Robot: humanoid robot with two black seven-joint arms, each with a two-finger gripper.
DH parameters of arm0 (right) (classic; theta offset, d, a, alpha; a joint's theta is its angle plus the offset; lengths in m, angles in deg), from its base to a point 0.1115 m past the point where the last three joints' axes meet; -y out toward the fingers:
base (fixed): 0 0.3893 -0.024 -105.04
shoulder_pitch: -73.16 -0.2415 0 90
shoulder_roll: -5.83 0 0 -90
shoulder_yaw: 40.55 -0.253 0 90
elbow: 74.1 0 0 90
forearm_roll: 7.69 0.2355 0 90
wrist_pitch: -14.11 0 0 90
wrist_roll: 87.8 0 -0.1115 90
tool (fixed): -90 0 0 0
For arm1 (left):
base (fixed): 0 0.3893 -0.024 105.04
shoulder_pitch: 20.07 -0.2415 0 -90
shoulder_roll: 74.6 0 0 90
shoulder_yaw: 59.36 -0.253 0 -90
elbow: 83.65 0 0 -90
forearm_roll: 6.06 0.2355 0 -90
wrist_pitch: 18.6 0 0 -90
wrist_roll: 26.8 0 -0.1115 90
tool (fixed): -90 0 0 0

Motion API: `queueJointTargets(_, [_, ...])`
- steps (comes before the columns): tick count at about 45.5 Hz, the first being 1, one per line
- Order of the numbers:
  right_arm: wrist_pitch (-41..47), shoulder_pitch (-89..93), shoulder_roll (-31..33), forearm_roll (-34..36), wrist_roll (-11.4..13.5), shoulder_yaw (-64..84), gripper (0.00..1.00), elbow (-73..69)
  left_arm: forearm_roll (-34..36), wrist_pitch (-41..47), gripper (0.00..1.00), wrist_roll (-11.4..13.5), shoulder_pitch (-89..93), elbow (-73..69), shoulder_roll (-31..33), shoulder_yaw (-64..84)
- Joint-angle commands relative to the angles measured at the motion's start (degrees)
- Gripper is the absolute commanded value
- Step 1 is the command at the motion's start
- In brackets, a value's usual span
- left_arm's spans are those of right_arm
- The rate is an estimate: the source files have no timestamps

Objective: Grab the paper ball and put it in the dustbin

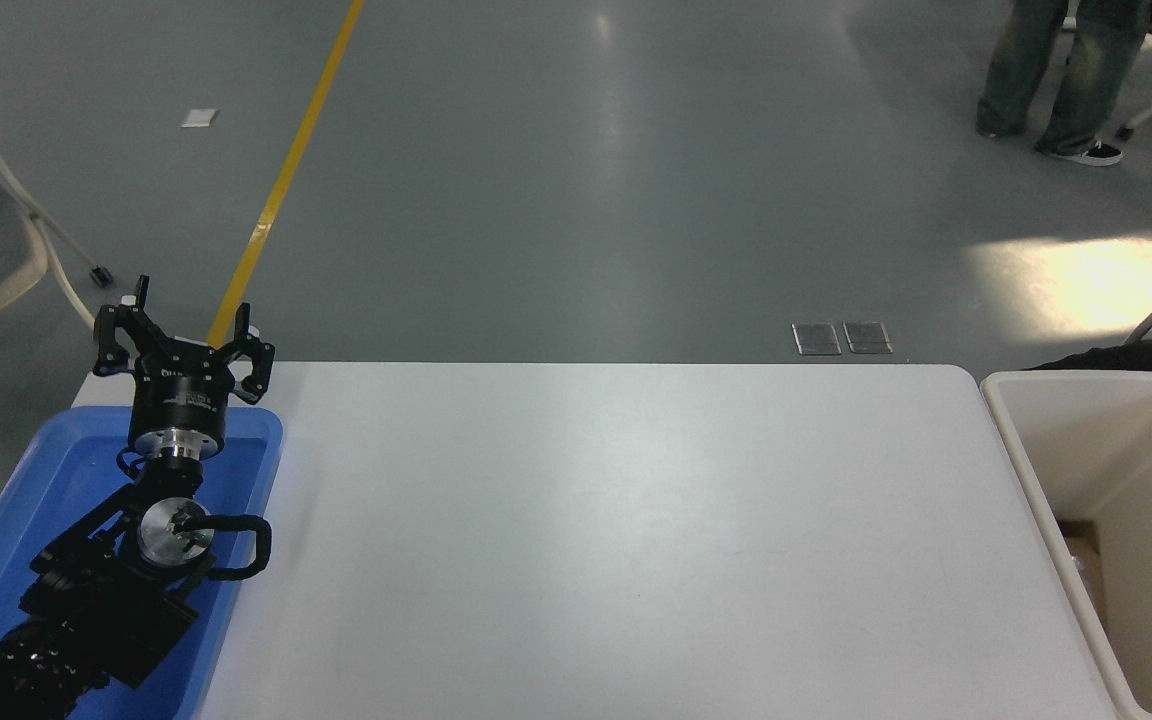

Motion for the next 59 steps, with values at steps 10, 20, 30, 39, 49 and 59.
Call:
queueJointTargets(10, [-9.97,29.48,-19.06,16.73,-0.25,-19.51,0.00,23.01,0.01,-0.01,0.99,0.00,0.00,-0.09,0.00,0.00])
queueJointTargets(20, [-12.69,32.21,-23.37,17.17,-0.16,-21.70,0.00,23.01,0.01,-0.01,0.99,0.00,0.00,0.00,0.09,0.00])
queueJointTargets(30, [-13.57,32.82,-24.61,17.17,-0.16,-22.15,0.00,22.83,0.01,-0.01,0.99,0.09,0.09,0.00,0.09,0.00])
queueJointTargets(39, [-13.22,32.74,-24.78,17.17,-0.25,-22.41,0.99,21.96,0.01,0.08,0.99,0.09,0.09,-0.09,0.09,0.00])
queueJointTargets(49, [-13.48,32.39,-24.69,16.99,-0.25,-22.41,1.00,21.16,0.01,-0.01,0.99,0.09,0.09,-0.09,0.09,0.00])
queueJointTargets(59, [-13.48,31.16,-24.34,16.91,-0.25,-22.24,1.00,21.07,0.01,-0.01,0.99,0.09,0.09,-0.09,0.09,0.00])
